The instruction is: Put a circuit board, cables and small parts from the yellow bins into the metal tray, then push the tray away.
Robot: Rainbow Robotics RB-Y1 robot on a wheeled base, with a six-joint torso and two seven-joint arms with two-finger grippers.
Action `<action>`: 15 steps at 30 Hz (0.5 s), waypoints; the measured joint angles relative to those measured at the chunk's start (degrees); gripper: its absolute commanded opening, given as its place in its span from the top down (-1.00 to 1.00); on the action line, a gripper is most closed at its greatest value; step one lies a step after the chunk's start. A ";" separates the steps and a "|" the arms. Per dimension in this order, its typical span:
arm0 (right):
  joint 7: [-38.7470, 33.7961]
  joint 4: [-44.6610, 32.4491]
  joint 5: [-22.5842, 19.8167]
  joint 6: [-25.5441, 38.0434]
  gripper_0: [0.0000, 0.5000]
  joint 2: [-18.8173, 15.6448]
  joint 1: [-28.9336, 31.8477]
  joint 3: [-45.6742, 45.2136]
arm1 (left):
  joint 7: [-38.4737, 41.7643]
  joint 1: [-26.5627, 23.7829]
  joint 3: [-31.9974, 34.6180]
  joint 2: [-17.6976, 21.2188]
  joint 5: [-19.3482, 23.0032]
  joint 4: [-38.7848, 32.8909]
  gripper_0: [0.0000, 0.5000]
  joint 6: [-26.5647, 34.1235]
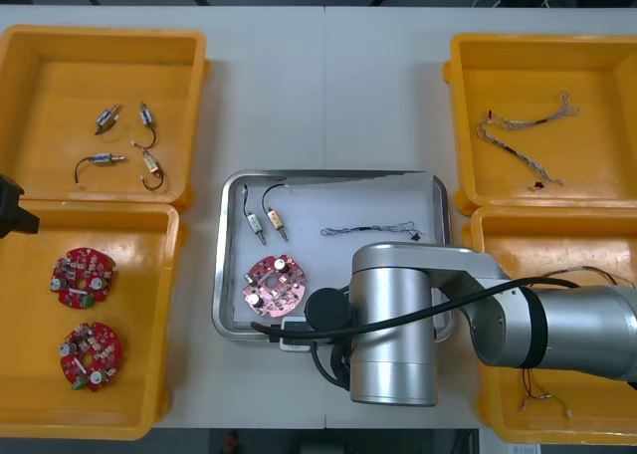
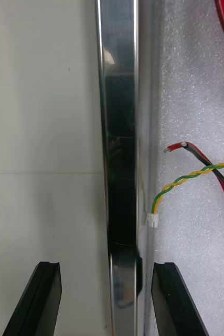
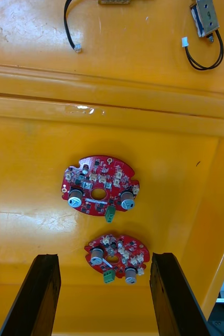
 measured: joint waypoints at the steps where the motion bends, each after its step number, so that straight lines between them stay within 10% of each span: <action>1: 0.00 0.02 0.18 -0.04 -1.00 0.03 0.08 0.00 | 0.00 0.00 0.00 0.00 0.00 0.00 -1.00 0.00; 8: 0.00 0.09 0.50 -0.31 -0.63 0.32 0.35 0.00 | 0.00 0.00 0.00 0.00 0.00 0.00 -1.00 0.00; 13: -0.01 0.12 0.84 -0.49 0.64 0.35 0.41 0.00 | 0.00 0.00 0.00 0.00 0.00 0.00 -1.00 0.00; 15: -0.01 0.13 1.00 -0.50 0.79 0.36 0.43 0.01 | 0.00 0.00 0.00 0.00 0.00 0.00 -1.00 0.00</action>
